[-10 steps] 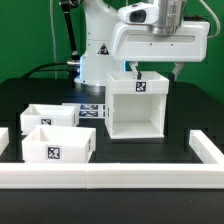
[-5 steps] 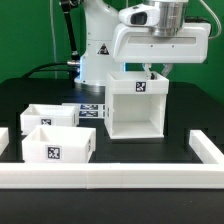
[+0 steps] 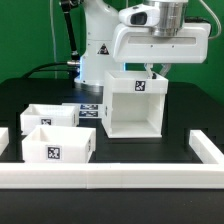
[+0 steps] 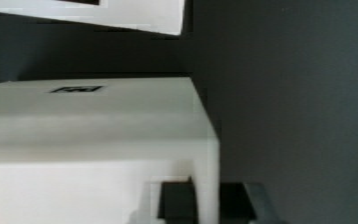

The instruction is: Assemble drawer

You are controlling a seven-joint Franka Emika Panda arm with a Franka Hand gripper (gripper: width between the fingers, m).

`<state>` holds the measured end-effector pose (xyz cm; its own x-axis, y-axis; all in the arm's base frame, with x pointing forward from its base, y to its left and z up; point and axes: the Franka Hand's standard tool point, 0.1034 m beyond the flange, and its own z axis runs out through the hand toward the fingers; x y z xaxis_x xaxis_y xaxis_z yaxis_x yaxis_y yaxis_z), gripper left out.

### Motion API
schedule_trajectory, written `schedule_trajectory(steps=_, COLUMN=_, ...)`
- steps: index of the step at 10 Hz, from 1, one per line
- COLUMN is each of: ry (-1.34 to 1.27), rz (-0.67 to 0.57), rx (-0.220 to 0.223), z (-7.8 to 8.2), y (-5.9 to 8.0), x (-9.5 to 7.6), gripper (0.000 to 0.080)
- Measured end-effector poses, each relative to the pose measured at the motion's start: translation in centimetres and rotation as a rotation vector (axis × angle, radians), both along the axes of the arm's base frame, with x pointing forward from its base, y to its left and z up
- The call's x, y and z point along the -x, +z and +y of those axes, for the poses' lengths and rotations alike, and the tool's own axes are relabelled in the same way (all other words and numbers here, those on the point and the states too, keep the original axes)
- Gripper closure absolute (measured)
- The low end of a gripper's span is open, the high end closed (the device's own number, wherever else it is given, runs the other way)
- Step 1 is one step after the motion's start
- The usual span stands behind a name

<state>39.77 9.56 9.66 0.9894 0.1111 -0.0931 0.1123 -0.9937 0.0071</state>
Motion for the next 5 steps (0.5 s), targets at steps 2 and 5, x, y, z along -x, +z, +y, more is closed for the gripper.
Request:
schedule_trajectory(steps=2, ry=0.012, rz=-0.001, rx=-0.003, z=-0.1, y=0.0, x=-0.3, gripper=0.0762)
schedule_trajectory(steps=5, ry=0.039, rz=-0.034, rx=-0.031, z=-0.9, y=0.0, x=-5.2, gripper=0.0762)
